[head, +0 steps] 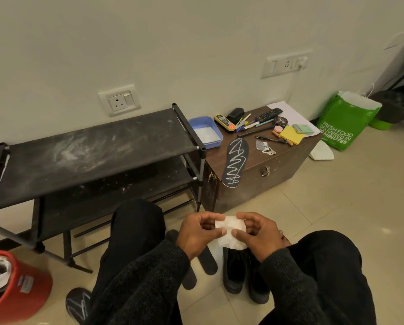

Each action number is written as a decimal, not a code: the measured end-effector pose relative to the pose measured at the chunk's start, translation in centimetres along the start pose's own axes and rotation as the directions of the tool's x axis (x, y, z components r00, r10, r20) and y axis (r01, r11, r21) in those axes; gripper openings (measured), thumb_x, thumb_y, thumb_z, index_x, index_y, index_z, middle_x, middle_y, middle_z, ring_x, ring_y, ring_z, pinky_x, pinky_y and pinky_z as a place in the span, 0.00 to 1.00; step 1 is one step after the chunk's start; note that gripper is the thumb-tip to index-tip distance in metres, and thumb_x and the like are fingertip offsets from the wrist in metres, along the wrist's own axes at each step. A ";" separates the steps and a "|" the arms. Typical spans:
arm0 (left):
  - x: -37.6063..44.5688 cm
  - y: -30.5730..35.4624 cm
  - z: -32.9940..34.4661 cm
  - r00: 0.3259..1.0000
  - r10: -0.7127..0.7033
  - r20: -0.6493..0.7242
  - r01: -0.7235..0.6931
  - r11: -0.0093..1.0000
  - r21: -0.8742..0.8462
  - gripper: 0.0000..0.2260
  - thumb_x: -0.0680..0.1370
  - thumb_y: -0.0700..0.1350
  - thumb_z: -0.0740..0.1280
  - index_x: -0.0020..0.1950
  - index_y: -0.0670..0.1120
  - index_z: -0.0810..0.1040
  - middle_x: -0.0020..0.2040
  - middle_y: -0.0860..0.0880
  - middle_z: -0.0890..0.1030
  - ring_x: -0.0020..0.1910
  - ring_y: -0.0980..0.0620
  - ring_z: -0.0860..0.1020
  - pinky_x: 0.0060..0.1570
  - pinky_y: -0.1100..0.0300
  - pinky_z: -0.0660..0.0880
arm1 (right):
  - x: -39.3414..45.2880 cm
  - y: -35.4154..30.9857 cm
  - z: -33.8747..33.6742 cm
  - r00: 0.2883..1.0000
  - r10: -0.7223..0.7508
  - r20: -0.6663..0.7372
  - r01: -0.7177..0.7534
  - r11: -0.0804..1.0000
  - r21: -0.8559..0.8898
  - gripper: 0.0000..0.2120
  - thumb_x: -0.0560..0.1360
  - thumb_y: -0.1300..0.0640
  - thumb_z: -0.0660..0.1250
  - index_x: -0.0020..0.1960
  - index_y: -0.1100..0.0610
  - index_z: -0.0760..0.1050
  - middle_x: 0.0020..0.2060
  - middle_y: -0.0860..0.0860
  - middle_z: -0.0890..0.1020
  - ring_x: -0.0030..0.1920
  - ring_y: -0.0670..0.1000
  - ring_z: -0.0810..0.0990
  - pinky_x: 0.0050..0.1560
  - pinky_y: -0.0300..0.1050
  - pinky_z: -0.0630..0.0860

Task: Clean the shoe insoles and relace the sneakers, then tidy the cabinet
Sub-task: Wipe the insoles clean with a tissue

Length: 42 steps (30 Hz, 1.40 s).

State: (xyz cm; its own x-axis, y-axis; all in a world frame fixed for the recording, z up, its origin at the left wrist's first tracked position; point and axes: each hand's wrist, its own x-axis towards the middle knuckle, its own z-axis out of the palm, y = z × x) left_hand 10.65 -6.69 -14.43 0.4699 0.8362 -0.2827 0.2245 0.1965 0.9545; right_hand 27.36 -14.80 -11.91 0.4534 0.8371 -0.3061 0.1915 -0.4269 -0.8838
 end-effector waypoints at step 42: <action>2.0 2.3 0.1 0.984 0.168 -0.055 -0.147 0.952 0.268 0.07 0.82 0.54 0.65 0.53 0.56 0.82 0.45 0.59 0.83 0.47 0.63 0.80 0.47 0.70 0.75 | 3.7 -0.7 -0.7 0.991 -0.058 -0.124 0.074 0.989 0.128 0.12 0.73 0.67 0.74 0.51 0.51 0.83 0.42 0.47 0.87 0.44 0.45 0.86 0.46 0.45 0.84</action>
State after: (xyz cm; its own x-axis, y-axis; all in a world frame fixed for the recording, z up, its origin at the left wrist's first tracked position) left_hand 12.23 -4.61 -12.84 0.4533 0.8841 -0.1130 0.3735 -0.0733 0.9247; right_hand 29.47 -11.68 -12.17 0.5458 0.8116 -0.2084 0.1116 -0.3169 -0.9419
